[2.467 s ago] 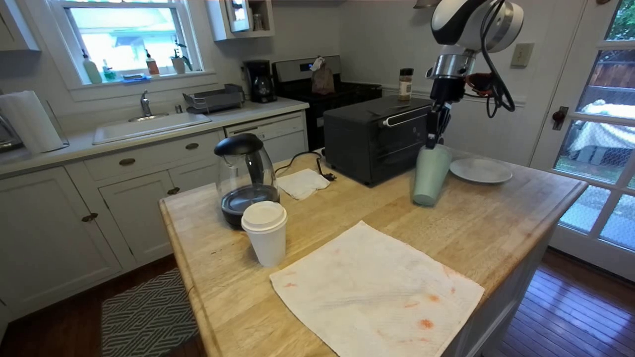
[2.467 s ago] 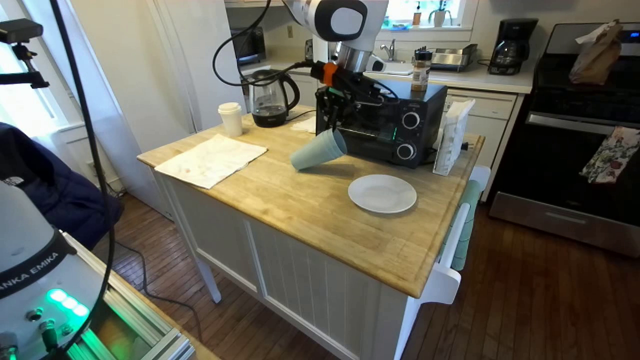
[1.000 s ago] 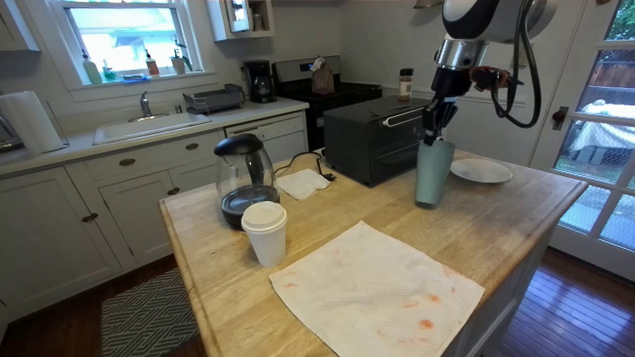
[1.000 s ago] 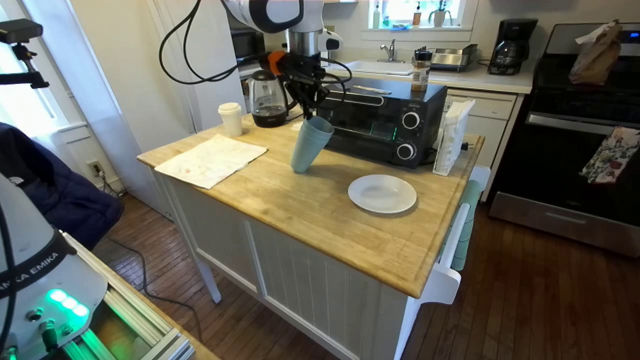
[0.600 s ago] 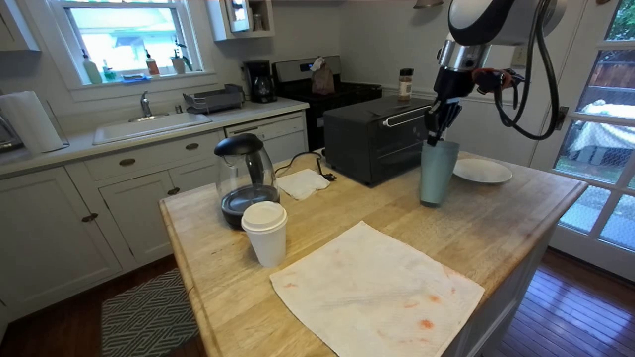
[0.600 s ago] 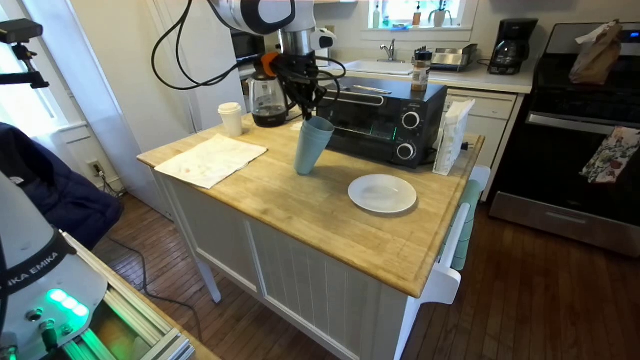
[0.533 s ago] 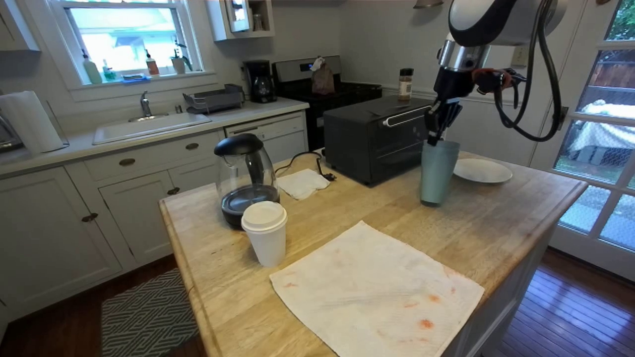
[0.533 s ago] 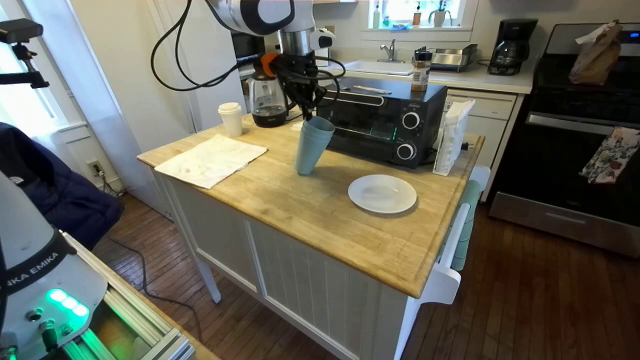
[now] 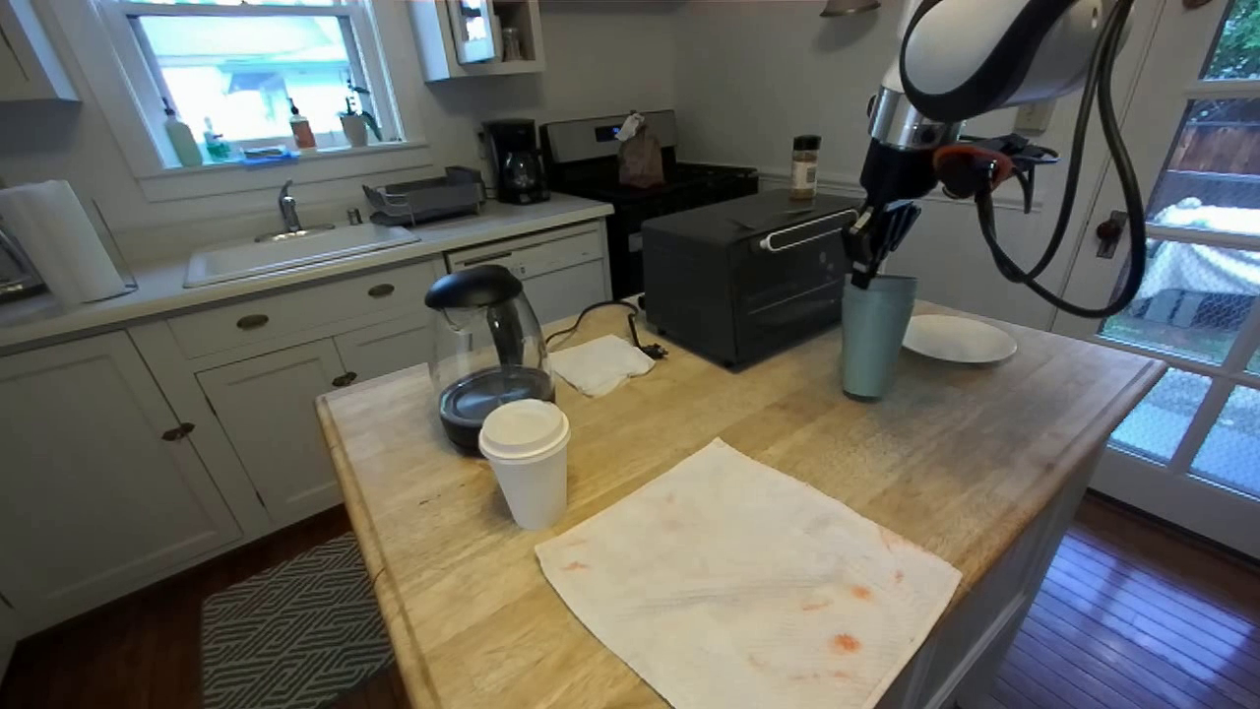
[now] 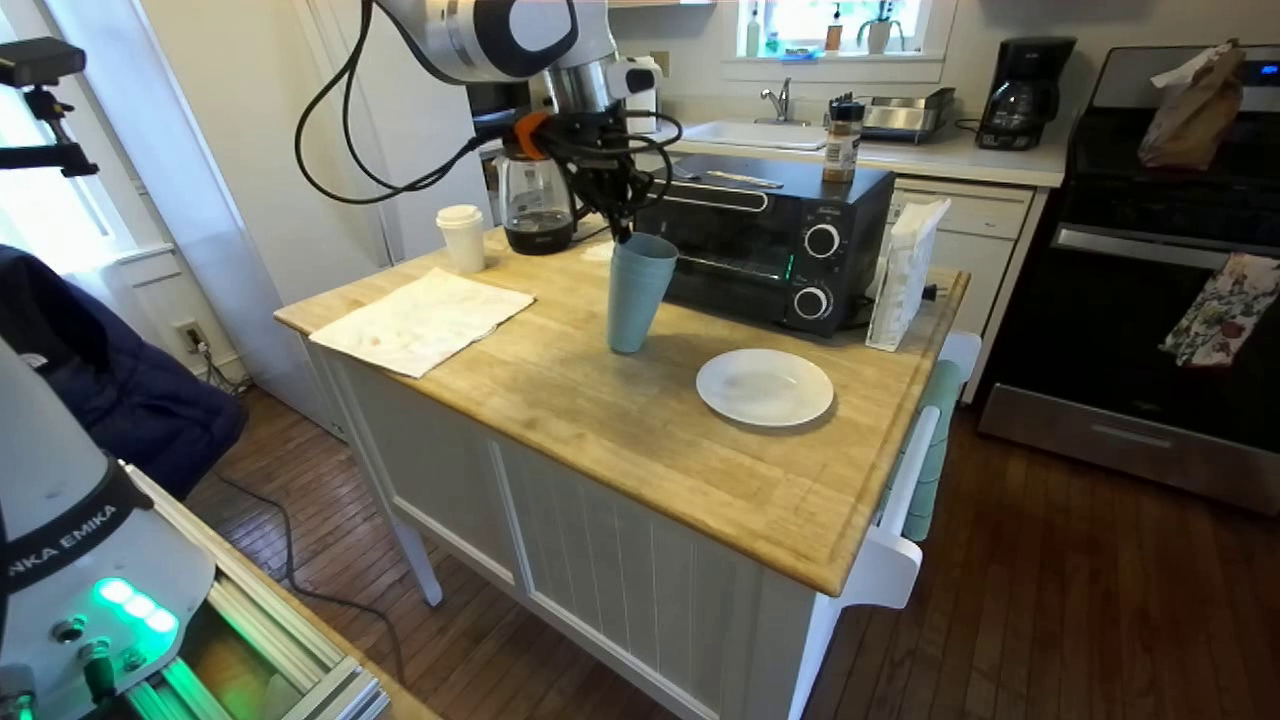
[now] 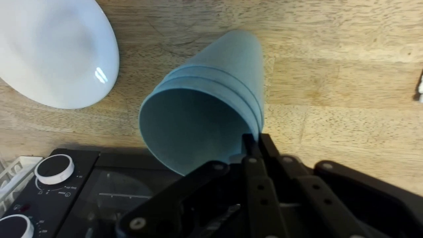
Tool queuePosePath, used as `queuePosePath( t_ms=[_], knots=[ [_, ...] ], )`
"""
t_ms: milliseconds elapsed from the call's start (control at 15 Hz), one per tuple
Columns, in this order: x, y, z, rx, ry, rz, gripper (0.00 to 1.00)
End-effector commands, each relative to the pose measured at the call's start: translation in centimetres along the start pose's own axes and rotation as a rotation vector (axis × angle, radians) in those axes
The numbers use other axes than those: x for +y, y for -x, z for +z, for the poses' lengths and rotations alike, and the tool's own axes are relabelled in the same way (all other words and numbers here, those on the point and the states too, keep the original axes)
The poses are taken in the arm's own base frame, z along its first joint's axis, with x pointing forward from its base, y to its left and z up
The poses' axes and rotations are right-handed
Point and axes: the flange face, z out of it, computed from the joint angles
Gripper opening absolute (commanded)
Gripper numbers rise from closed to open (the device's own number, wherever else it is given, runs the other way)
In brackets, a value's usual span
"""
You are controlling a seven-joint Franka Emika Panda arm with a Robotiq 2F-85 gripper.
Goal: Stack the blue cups
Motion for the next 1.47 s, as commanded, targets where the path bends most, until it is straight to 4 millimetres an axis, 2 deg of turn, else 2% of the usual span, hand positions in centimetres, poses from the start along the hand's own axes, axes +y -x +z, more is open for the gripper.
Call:
queuePosePath(
  t_ms=[0,667,1000,1400],
  knots=[
    [-0.1,1.0,0.2,0.010,0.051,0.013,0.32],
    [-0.2,1.3,-0.1,0.006,0.041,0.035,0.98],
    [0.4,1.1,-2.5,0.039,0.011,0.066,1.00],
    [2.5,1.2,-8.1,0.091,-0.035,0.136,1.00]
  ],
)
